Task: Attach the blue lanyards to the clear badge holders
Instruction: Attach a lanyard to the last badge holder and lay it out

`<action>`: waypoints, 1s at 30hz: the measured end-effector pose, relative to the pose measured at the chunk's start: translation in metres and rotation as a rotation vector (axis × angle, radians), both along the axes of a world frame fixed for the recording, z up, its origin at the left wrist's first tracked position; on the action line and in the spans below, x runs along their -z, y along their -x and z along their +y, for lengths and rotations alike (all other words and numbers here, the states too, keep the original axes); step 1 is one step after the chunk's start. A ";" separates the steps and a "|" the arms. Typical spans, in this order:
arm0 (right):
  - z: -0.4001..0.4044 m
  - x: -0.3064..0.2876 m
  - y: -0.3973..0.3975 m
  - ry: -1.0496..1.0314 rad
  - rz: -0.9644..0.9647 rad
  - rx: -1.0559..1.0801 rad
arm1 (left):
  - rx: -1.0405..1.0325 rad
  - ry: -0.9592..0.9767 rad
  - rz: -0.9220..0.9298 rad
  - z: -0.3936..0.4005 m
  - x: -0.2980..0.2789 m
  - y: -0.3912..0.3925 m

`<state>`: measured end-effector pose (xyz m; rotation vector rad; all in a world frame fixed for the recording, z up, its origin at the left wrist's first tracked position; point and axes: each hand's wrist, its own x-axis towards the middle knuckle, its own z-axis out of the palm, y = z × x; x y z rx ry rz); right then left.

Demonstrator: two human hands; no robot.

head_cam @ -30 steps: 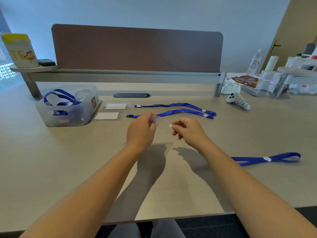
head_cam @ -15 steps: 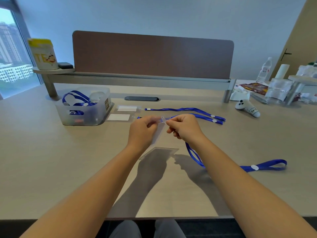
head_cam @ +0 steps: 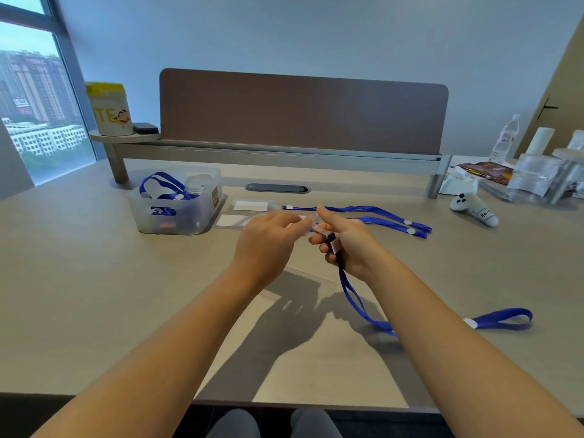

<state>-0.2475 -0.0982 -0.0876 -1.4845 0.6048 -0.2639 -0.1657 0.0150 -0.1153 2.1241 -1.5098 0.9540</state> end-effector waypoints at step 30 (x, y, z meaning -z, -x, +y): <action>0.015 0.005 -0.014 0.710 0.042 -0.150 | -0.152 -0.033 0.764 -0.004 -0.022 0.004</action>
